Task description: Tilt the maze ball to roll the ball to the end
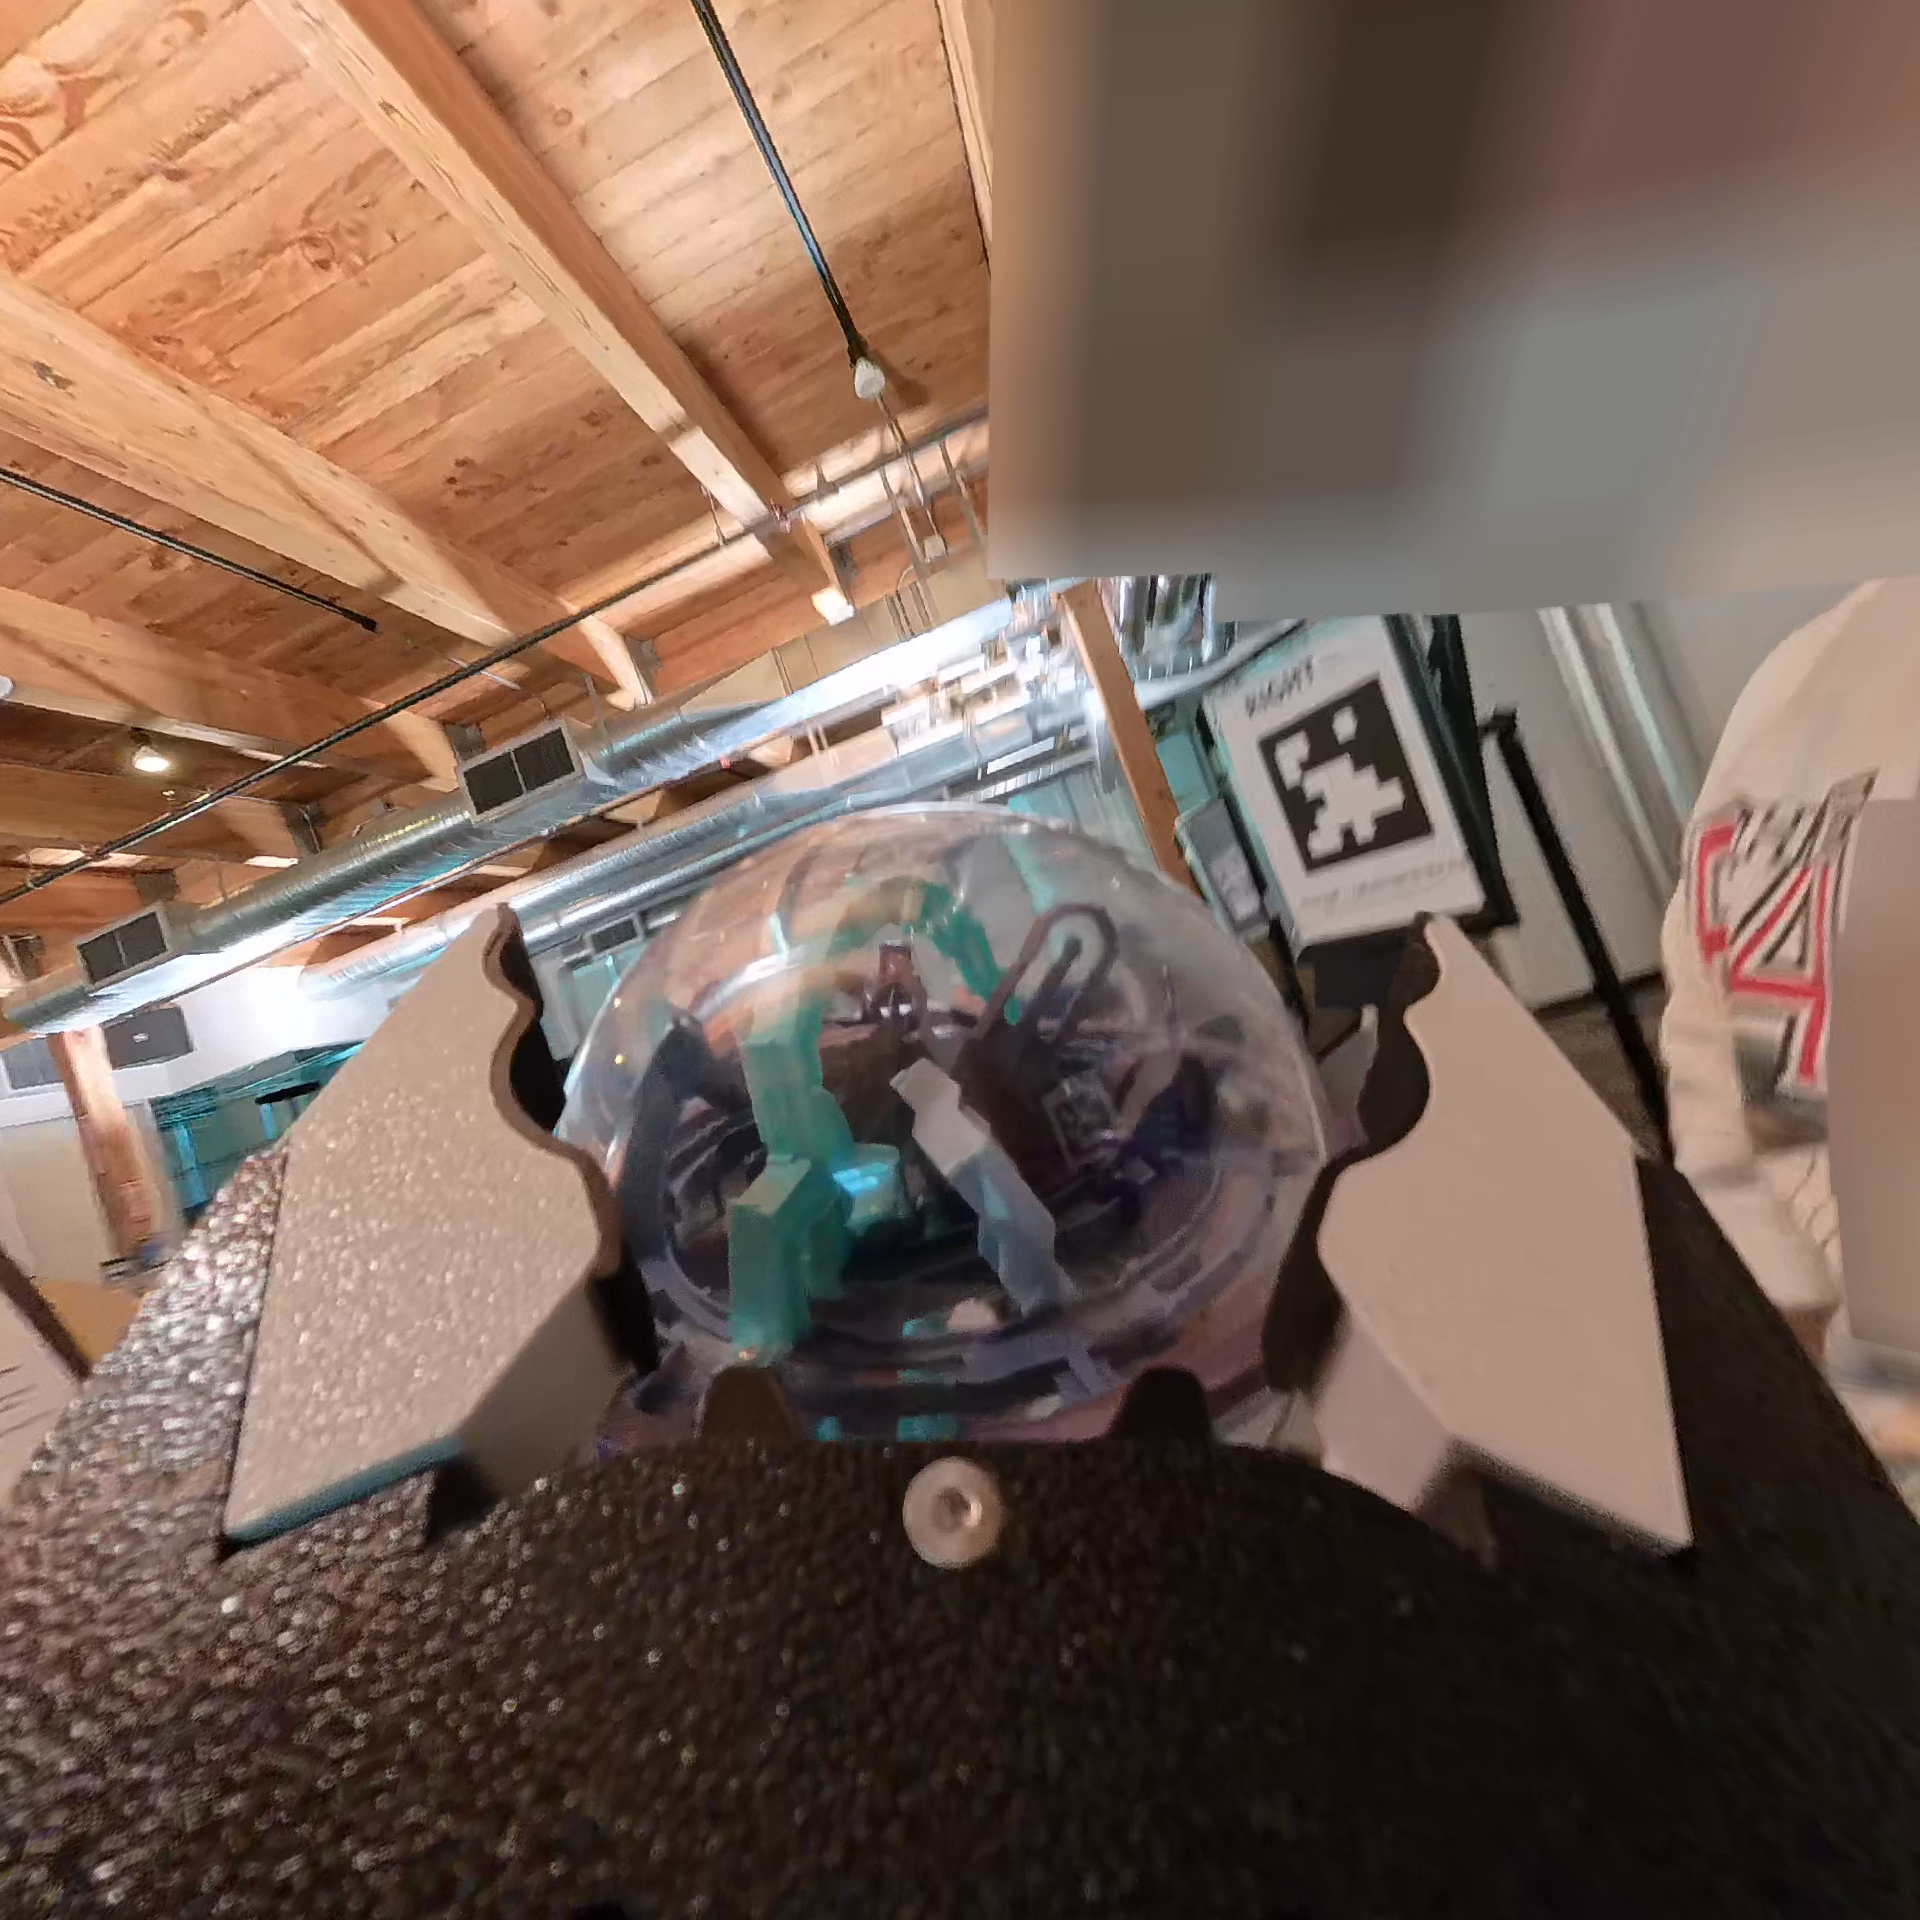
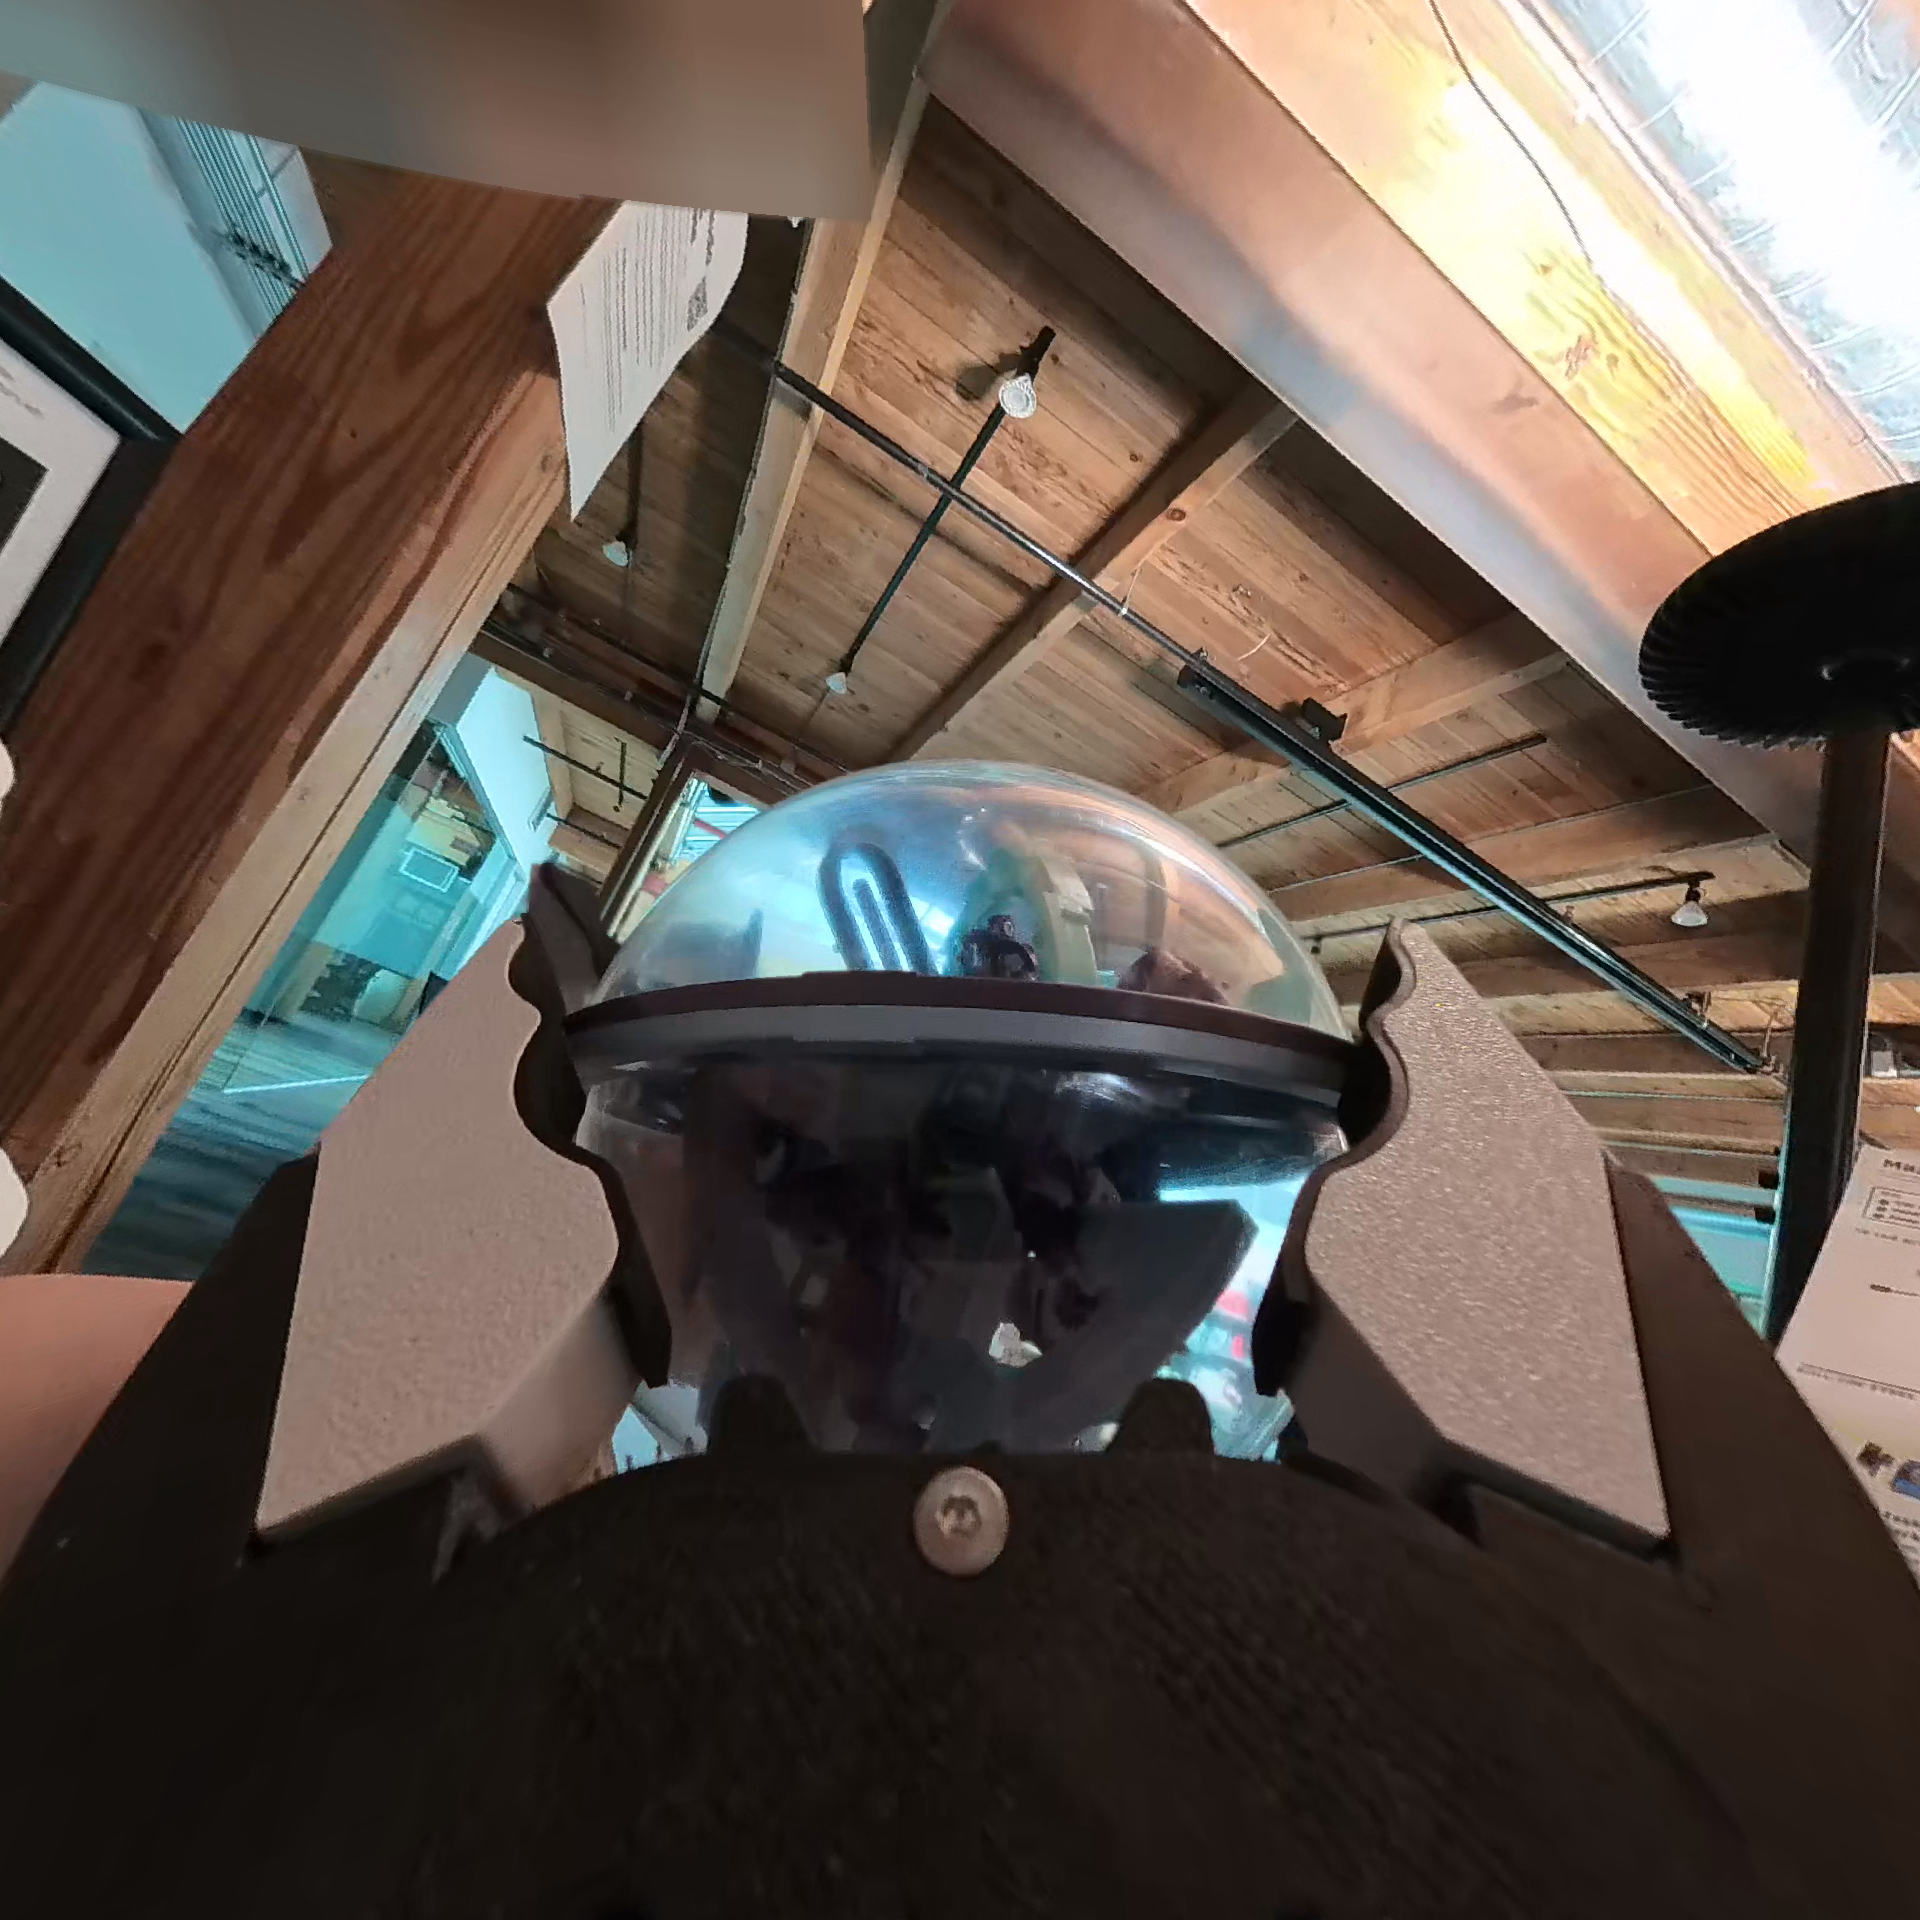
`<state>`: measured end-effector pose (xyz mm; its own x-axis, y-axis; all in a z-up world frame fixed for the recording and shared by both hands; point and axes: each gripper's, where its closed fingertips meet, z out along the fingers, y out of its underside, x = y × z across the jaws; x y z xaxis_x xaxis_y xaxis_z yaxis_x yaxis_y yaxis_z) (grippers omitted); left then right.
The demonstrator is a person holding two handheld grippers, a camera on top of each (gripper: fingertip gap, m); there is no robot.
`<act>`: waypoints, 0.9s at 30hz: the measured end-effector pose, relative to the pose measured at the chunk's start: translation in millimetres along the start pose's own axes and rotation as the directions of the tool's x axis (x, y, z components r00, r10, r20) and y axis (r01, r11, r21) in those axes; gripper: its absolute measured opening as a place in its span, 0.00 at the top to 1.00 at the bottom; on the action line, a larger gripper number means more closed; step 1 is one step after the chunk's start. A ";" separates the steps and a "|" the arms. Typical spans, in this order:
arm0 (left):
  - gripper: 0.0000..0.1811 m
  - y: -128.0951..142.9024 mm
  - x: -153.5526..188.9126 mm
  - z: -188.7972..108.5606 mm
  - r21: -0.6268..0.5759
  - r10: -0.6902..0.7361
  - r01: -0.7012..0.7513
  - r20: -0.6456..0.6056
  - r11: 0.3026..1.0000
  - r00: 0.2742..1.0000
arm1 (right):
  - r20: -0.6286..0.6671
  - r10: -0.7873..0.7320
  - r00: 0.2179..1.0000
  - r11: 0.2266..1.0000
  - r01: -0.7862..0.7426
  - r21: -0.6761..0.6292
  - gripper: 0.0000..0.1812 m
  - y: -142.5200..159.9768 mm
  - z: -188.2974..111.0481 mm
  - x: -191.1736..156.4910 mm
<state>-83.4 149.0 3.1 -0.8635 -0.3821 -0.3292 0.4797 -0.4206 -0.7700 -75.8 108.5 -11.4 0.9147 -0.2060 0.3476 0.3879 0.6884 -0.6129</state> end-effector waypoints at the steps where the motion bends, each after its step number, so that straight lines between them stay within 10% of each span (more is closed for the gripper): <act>1: 0.17 -7.2 -1.7 -1.1 0.045 -0.041 0.041 0.006 0.998 0.999 | 0.003 -0.006 1.000 1.000 0.006 0.009 0.19 -1.5 -0.7 -0.6; 6: 0.23 -18.0 -10.4 -5.3 0.136 -0.109 0.102 0.046 0.985 0.993 | 0.023 -0.006 1.000 1.000 0.006 -0.005 0.19 -0.2 -0.5 -4.5; 14: 0.17 24.6 -6.4 1.6 -0.109 0.045 -0.040 0.047 0.993 0.998 | -0.018 0.176 0.984 0.984 -0.176 0.016 0.13 -6.0 -3.7 12.4; 27: 0.16 53.0 -38.9 3.1 -0.189 -0.042 0.089 0.239 0.978 0.970 | -0.158 -0.019 0.987 0.999 0.013 -0.040 0.17 11.1 -4.1 26.5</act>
<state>-23.8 139.0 -23.2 -0.8207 -0.5496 -0.1563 0.3627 -0.2898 -0.8857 -46.8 107.8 -11.9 0.9136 -0.3263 0.2425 0.4036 0.6572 -0.6366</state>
